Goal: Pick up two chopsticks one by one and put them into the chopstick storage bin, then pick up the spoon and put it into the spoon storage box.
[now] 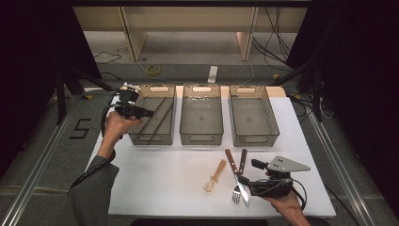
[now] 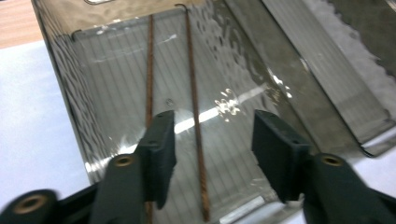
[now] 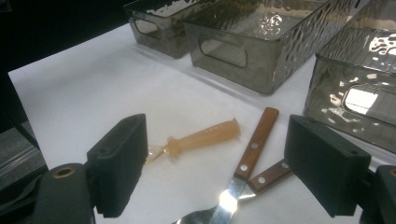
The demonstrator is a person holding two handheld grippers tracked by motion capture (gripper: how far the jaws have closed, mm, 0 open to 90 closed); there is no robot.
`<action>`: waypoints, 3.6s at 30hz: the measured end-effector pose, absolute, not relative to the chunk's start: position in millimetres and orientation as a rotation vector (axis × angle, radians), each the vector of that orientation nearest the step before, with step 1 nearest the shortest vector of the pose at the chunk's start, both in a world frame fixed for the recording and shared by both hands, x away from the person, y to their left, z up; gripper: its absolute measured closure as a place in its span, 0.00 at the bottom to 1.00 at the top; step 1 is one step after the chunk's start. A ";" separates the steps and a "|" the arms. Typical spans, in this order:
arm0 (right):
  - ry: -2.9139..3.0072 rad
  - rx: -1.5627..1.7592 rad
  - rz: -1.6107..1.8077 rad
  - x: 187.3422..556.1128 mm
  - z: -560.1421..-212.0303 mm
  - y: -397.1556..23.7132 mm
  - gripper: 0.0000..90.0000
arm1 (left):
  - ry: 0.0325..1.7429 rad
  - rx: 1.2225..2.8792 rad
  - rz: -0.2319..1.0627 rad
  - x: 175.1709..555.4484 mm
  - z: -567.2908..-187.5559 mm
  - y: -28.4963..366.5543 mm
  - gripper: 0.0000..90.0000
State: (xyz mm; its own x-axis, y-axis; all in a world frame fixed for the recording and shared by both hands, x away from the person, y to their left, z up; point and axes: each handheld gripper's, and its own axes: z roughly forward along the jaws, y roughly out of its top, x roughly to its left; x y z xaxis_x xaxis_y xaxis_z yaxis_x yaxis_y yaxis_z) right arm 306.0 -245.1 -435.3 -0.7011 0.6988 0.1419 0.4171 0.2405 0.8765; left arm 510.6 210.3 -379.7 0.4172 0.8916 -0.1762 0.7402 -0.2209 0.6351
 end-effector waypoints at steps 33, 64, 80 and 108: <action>2.230 1.029 1.439 304.3 -434.0 -245.2 0.25 | 1.286 2.056 0.292 458.8 -381.0 171.3 0.22; 2.220 1.044 1.426 305.4 -435.2 -248.3 0.25 | 1.183 2.056 0.225 431.4 -397.6 115.6 0.18; 2.215 1.058 1.421 307.0 -436.4 -249.7 0.25 | 1.148 2.115 0.224 417.8 -404.0 98.5 0.17; 2.219 1.049 1.412 306.6 -435.5 -249.0 0.25 | 1.079 2.181 0.083 401.0 -421.1 62.8 0.19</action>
